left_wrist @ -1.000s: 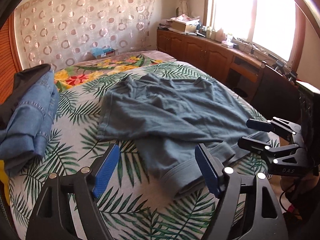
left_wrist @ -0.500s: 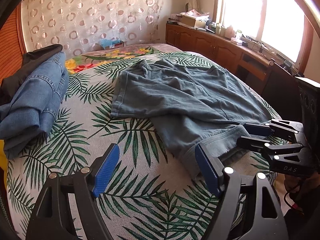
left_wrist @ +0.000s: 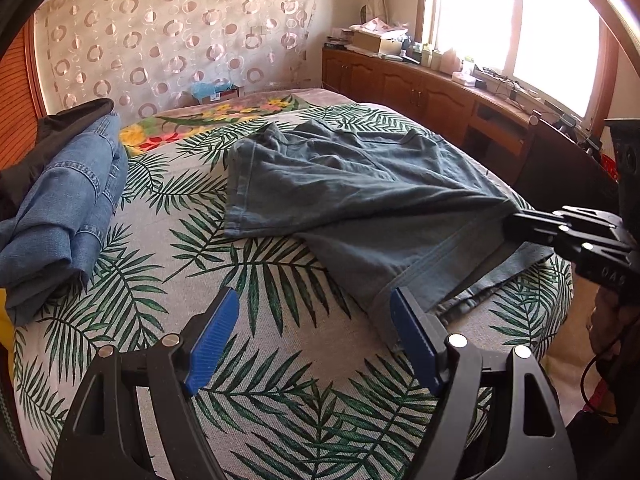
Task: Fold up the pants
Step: 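Grasp the leg hem of the shorts with the right tool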
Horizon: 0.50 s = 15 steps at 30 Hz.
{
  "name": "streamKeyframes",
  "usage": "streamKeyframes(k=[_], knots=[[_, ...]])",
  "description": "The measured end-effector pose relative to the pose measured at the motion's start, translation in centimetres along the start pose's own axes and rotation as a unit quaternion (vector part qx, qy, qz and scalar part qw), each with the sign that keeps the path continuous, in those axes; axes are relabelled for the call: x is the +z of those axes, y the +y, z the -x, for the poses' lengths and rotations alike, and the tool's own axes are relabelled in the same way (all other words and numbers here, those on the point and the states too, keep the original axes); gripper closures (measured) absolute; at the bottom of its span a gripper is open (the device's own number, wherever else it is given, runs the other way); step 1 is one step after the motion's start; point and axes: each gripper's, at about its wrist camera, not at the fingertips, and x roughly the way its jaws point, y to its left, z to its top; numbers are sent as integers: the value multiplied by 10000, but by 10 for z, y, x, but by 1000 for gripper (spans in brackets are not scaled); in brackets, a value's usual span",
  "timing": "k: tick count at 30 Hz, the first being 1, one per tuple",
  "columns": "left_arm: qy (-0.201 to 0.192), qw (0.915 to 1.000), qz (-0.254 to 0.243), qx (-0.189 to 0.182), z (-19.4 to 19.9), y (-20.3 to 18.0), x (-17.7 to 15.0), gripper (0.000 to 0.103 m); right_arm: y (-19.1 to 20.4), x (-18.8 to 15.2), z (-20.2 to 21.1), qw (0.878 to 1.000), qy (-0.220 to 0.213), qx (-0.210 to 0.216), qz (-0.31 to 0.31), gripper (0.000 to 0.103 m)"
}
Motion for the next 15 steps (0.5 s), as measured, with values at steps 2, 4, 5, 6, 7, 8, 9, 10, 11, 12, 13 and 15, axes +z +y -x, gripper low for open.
streamKeyframes(k=[2,4,5,6,7,8,9,10,11,12,13,15], knots=[[-10,10000,-10,-14,0,-1,1,24,-4,-3,7,10000,-26,-60,-3,95],[-6,10000,-18,-30,0,-3,1,24,-7,-7,12,9999,-38,-117,-27,95],[-2,10000,-27,-31,-1,-4,2,24,-8,-9,15,9999,-45,-150,-37,95],[4,10000,-42,-36,-2,-5,2,25,-10,-11,18,9998,-54,-194,-46,95],[9,10000,-52,-43,-2,-6,2,25,-12,-13,20,9997,-68,-231,-66,95],[13,10000,-69,-52,-3,-7,3,25,-12,-13,22,9996,-79,-257,-82,95],[15,9999,-90,-61,-4,-9,4,25,-15,-15,25,9995,-84,-288,-104,95],[14,9999,-105,-68,-4,-10,5,25,-16,-15,28,9994,-83,-312,-118,95],[11,9999,-124,-79,-5,-11,6,25,-17,-16,30,9992,-82,-359,-134,95],[5,9998,-152,-88,-5,-14,8,25,-20,-19,33,9990,-78,-409,-160,95],[-1,9998,-175,-91,-6,-15,9,25,-18,-18,31,9989,-68,-435,-177,95],[-17,9997,-235,-116,-7,-20,13,25,-21,-22,35,9985,-58,-495,-231,95]])
